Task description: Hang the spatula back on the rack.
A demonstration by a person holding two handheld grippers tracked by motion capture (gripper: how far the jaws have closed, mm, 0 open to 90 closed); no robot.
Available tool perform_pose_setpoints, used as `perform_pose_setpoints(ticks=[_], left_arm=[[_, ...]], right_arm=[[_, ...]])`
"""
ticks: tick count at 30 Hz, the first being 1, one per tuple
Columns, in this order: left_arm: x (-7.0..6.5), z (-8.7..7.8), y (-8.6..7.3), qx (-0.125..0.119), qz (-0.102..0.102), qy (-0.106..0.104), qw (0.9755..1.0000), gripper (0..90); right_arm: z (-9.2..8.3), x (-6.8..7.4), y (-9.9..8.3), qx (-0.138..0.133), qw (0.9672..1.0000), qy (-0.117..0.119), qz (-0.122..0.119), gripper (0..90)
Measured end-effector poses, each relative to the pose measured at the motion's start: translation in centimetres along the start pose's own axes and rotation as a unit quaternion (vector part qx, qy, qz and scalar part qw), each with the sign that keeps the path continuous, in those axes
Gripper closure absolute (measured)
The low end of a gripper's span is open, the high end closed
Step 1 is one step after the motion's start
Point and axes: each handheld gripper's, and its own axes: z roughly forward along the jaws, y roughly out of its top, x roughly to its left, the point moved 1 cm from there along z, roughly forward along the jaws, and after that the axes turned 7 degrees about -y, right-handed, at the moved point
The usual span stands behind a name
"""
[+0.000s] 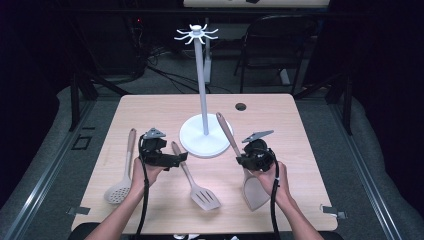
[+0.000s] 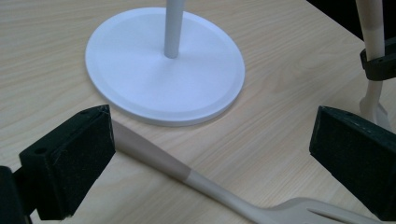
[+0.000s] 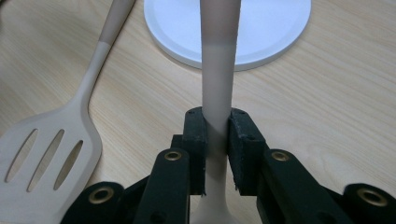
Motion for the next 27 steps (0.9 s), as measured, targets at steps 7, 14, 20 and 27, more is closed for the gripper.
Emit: perform_pose_setpoints(ticks=[7, 14, 20, 27], left_arm=[[-0.6, 0.9, 1.0, -0.001, 0.009, -0.014, 0.9999, 0.0], [-1.1, 1.3, 1.9, -0.017, 0.006, -0.028, 0.9994, 0.0], [-1.5, 1.9, 2.7, -0.022, 0.000, -0.035, 0.9991, 0.0], [-2.6, 3.6, 4.3, -0.037, -0.006, -0.063, 0.9973, 14.3]], right_arm=[[0.0, 0.0, 0.7, -0.011, 0.9999, 0.000, 0.006, 78.4], [0.4, 0.6, 1.4, -0.016, 0.9998, 0.005, -0.002, 78.4], [0.6, 0.9, 1.7, -0.018, 0.9998, 0.009, -0.007, 78.4], [1.0, 1.4, 2.2, -0.017, 0.9996, 0.011, -0.020, 78.4]])
